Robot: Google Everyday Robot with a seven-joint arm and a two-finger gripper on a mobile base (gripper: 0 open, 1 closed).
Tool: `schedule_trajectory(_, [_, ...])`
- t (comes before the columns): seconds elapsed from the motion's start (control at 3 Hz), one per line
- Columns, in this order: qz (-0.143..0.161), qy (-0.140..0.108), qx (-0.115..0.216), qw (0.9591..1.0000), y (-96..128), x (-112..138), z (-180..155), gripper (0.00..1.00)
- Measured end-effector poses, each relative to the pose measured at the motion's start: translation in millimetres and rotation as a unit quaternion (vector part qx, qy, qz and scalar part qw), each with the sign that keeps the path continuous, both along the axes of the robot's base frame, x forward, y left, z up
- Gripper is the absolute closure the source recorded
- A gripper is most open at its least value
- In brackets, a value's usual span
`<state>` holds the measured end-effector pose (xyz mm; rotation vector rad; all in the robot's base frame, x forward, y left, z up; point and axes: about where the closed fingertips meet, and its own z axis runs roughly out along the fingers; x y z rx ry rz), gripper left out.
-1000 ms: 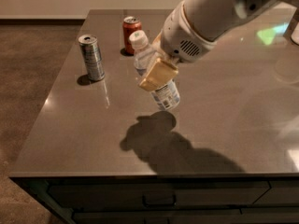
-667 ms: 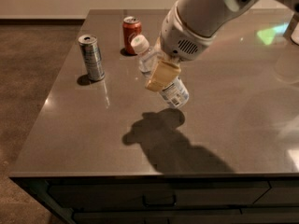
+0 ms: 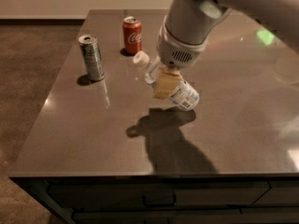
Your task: Knock blue plastic bottle over
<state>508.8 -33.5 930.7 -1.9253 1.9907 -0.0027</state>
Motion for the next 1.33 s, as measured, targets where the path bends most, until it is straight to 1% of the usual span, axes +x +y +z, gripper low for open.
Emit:
schedule_trajectory(0.33, [0.004, -0.009, -0.043, 0.999, -3, 2, -10, 0.82])
schedule_trajectory(0.67, [0.008, -0.023, -0.061, 0.9978, 0, 0, -17, 0.59])
schedule_trajectory(1.0, [0.015, -0.028, -0.07, 0.997, 4, -2, -23, 0.36])
schedule_trajectory(1.33, [0.027, -0.025, -0.074, 0.9966, 9, -5, -30, 0.13])
